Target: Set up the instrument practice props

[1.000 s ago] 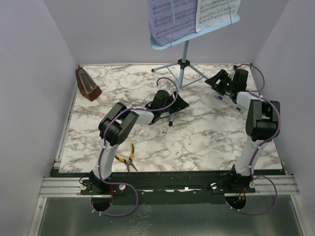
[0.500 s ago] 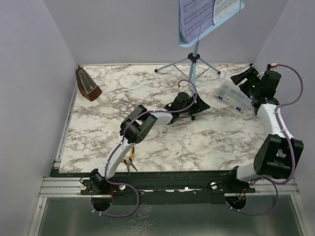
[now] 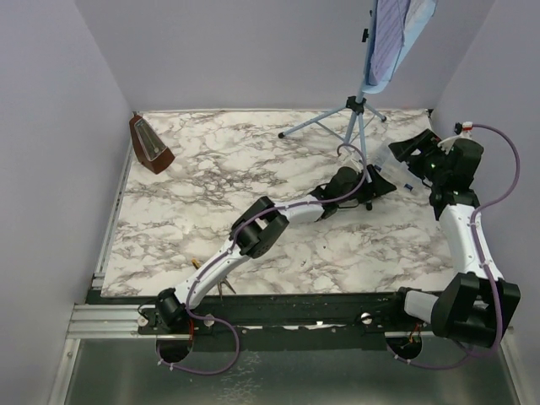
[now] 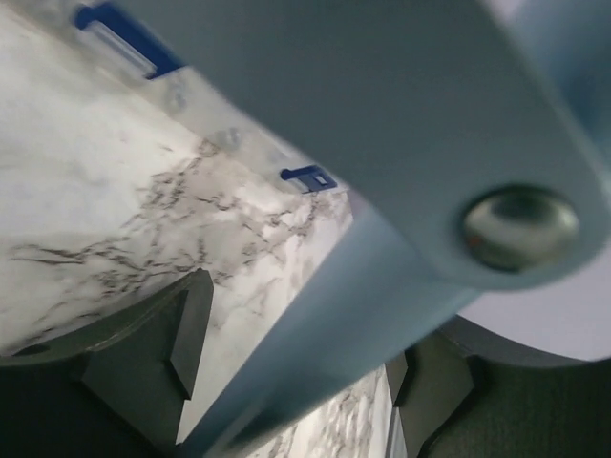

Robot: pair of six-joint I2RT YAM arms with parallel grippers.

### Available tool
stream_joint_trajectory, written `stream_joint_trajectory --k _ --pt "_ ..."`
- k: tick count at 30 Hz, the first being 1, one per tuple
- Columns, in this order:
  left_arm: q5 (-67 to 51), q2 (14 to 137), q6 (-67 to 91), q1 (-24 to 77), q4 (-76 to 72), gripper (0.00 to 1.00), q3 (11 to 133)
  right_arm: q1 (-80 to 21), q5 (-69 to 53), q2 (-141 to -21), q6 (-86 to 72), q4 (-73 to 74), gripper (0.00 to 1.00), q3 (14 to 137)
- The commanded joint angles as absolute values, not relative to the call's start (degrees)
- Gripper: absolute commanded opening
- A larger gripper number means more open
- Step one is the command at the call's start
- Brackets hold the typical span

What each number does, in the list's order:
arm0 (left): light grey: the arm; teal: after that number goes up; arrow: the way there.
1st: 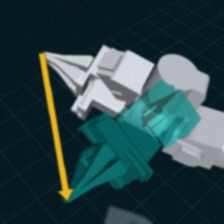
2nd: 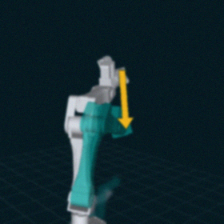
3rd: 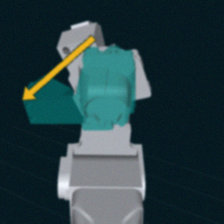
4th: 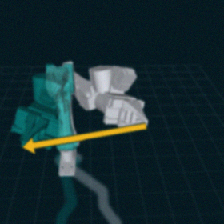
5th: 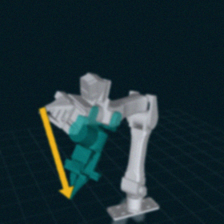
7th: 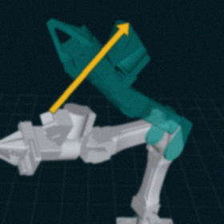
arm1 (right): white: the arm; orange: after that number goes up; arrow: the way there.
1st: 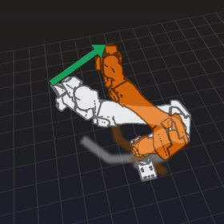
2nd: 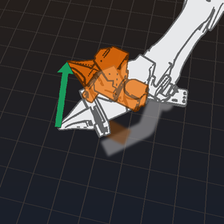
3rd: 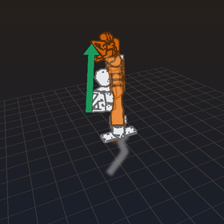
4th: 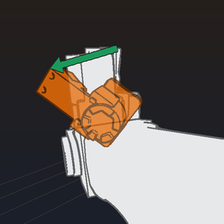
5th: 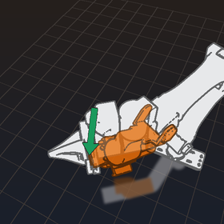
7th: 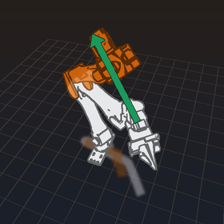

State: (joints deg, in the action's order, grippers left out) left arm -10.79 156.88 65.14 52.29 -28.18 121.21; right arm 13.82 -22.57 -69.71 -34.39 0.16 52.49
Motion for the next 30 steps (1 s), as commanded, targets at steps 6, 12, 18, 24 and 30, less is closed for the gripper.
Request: stream_joint_trajectory --k 6,12,18,24,30 --pt "-3.1 157.4 60.7 53.7 -20.6 0.97 119.7 13.9 -24.0 -64.4 -31.7 2.4 0.75 50.8" --pt "0.2 149.2 54.3 50.1 -20.9 0.99 107.6 13.8 -25.0 -64.3 -31.4 1.9 0.75 50.5" --pt "-6.8 141.6 51.3 46.4 -25.1 0.99 96.3 13.8 -26.3 -65.1 -31.3 1.6 0.75 49.8" --pt "-10.5 124.6 53.0 40.6 -39.0 0.99 68.3 13.8 -28.2 -65.3 -31.6 0.7 0.75 50.2" --pt "-15.3 112.7 49.2 36.5 -41.9 0.99 53.7 13.8 -30.5 -66.1 -32.5 -2.2 0.75 49.6"
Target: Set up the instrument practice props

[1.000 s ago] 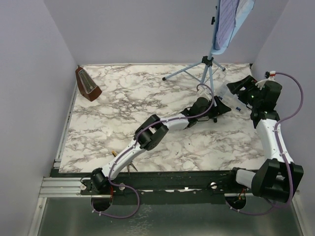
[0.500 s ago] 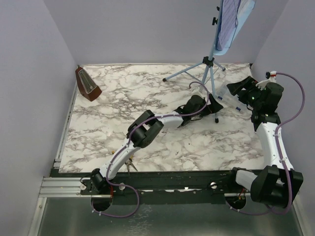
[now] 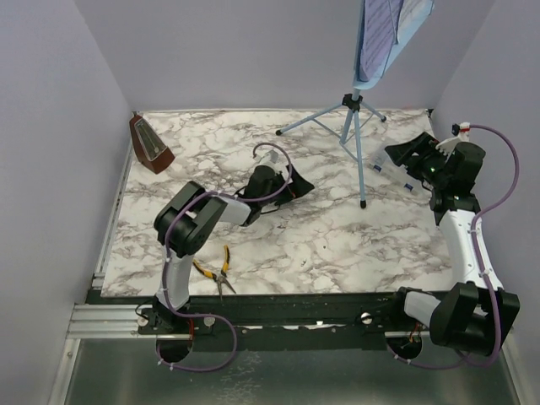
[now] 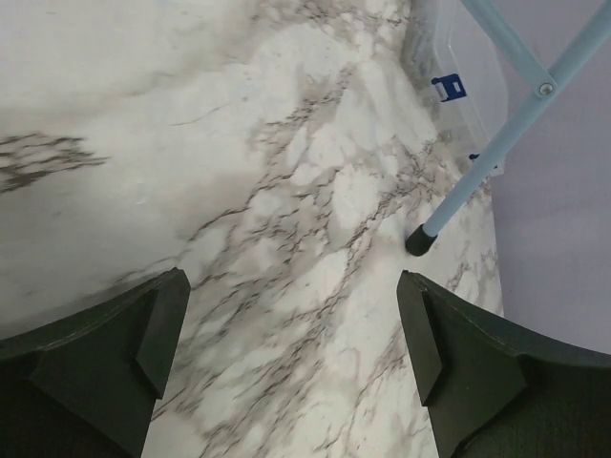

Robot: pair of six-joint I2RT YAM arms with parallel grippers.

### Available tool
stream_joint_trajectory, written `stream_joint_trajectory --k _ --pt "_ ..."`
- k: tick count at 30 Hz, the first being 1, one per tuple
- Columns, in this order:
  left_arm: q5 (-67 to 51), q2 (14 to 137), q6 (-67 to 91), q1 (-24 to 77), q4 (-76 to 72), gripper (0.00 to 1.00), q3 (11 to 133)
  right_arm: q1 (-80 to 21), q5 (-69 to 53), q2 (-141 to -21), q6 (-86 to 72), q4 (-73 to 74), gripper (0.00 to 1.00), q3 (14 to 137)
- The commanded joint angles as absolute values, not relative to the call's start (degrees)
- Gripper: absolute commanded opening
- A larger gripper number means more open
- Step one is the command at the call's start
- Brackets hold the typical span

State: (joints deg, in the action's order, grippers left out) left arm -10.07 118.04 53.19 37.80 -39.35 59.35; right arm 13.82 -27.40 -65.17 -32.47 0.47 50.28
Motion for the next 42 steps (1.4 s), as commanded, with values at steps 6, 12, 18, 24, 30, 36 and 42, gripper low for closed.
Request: stream_joint_trajectory --k 6,12,18,24,30,36,42 --pt "-17.2 107.0 55.2 31.2 -42.6 0.96 46.7 13.8 -35.6 -68.2 -31.2 -1.6 0.76 50.6" --pt "-12.0 92.0 52.9 16.0 -30.7 0.94 43.7 13.2 -40.6 -68.1 -29.7 -1.7 0.76 49.7" --pt "21.9 83.3 39.8 8.5 -6.0 0.99 58.5 12.9 -43.9 -67.9 -29.9 -2.7 0.78 50.5" --pt "31.5 94.3 34.4 0.6 6.2 0.99 81.3 12.7 -44.5 -66.7 -30.1 -2.9 0.78 50.2" --pt "33.7 102.5 29.7 -4.0 7.7 0.99 91.7 12.7 -44.4 -64.8 -29.3 -1.8 0.78 50.3" --pt "33.9 110.2 26.5 -6.5 11.6 0.99 99.4 12.7 -45.0 -64.8 -29.6 -2.1 0.78 49.4" --pt "37.6 117.3 28.0 -7.0 16.5 0.99 108.2 12.7 -44.8 -64.9 -29.5 -1.1 0.78 50.2"
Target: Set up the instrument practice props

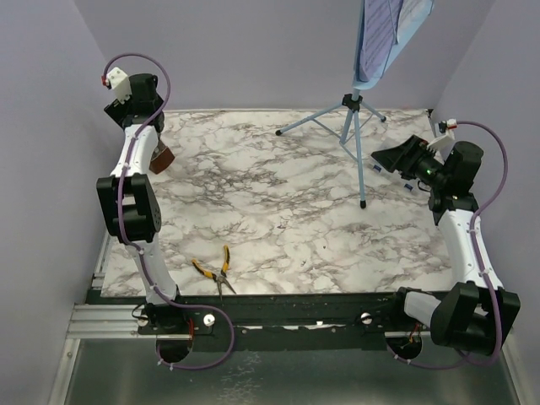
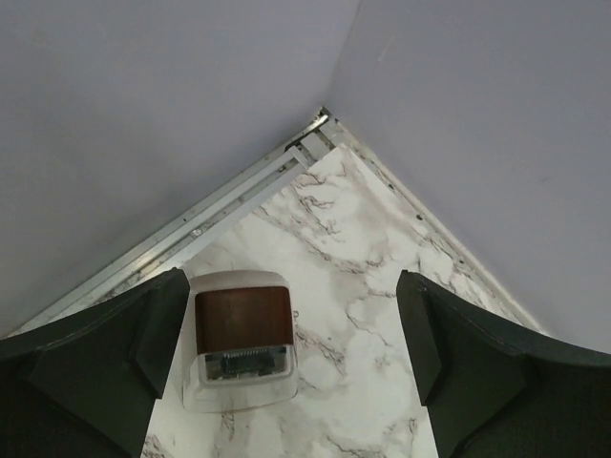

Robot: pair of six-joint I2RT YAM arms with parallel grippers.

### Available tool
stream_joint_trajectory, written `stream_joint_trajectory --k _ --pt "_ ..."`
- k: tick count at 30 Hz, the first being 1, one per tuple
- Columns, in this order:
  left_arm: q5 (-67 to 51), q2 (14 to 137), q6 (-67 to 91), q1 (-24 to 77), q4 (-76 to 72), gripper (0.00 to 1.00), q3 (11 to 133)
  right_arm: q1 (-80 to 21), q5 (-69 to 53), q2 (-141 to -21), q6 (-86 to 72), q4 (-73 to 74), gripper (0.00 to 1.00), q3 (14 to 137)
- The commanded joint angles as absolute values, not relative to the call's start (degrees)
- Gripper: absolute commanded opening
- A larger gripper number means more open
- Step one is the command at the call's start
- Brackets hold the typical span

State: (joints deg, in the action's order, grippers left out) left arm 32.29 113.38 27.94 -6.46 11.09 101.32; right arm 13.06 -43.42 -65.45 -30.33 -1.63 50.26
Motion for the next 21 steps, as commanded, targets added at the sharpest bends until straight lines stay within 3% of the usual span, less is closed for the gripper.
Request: stream_joint_trajectory --k 1,10,15,20,21 --pt "38.9 118.9 28.8 -7.1 18.8 0.99 110.1 12.7 -44.7 -64.8 -29.5 -0.9 0.78 50.4" --pt "37.6 123.5 32.0 -7.4 23.6 0.93 112.0 12.6 -44.5 -64.2 -29.2 1.9 0.78 51.7" --pt "34.8 122.8 33.2 -7.5 23.6 0.76 109.3 12.7 -44.4 -63.0 -29.4 3.0 0.78 52.2" --pt "30.2 120.3 32.9 -7.3 23.7 0.41 105.5 12.6 -44.6 -61.7 -30.2 3.5 0.78 52.2" --pt "29.6 119.2 33.9 -7.1 23.7 0.38 104.2 12.6 -44.6 -61.3 -30.4 3.3 0.78 52.0"
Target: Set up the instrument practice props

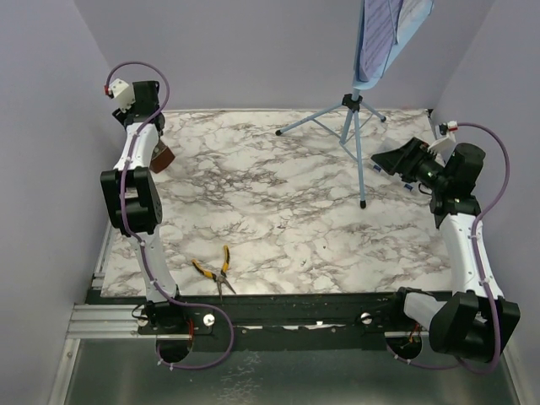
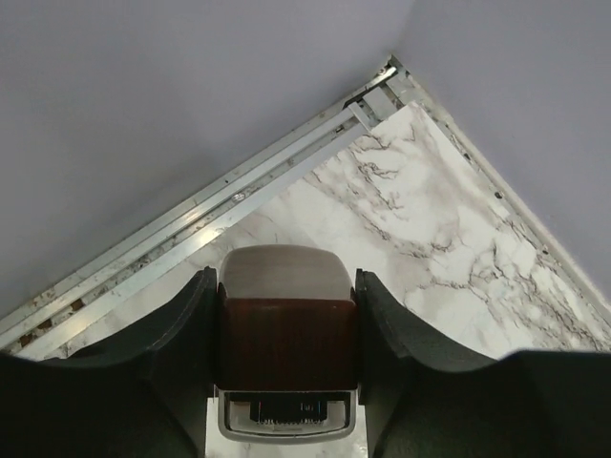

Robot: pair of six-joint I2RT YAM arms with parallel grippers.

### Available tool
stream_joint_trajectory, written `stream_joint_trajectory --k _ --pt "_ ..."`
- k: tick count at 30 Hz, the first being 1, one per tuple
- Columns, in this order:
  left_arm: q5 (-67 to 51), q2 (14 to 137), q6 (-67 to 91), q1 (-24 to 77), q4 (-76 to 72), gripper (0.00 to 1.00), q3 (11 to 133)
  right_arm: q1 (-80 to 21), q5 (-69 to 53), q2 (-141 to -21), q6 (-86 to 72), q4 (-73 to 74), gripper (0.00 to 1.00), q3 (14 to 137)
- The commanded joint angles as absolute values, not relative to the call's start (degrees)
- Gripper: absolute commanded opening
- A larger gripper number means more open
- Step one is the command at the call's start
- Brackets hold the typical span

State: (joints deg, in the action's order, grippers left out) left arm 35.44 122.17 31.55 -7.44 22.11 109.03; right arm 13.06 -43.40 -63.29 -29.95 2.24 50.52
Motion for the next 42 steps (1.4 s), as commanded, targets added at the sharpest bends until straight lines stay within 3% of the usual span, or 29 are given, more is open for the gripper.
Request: stream_joint_trajectory --k 1,12,20,26,29,34,36,42 --pt "29.4 118.3 34.2 -6.6 23.7 0.37 103.0 12.6 -44.5 -61.0 -30.5 3.2 0.78 51.7" --pt "27.6 106.8 32.2 10.7 23.7 0.36 91.3 6.7 -42.1 -62.8 -29.6 5.8 0.78 52.8" --pt "26.6 102.6 37.6 25.5 23.4 0.35 83.5 -15.9 -26.0 -68.5 -28.9 5.2 0.78 53.5" --pt "23.3 102.1 41.0 34.5 23.4 0.4 82.2 -23.4 -18.7 -72.7 -29.0 4.3 0.78 54.7" --pt "20.4 102.7 39.8 35.6 23.3 0.49 83.3 -24.1 -16.9 -73.7 -28.5 2.9 0.78 53.5" --pt "16.4 100.5 33.9 35.6 23.1 0.87 85.0 -25.4 -14.6 -75.8 -28.3 4.2 0.79 52.2" --pt "15.6 98.7 32.2 35.6 22.8 0.95 84.9 -25.7 -13.5 -76.0 -28.1 4.4 0.78 51.6" --pt "11.5 93.2 26.8 33.6 18.6 0.99 82.5 -26.4 -10.4 -76.4 -27.9 6.2 0.79 52.7"
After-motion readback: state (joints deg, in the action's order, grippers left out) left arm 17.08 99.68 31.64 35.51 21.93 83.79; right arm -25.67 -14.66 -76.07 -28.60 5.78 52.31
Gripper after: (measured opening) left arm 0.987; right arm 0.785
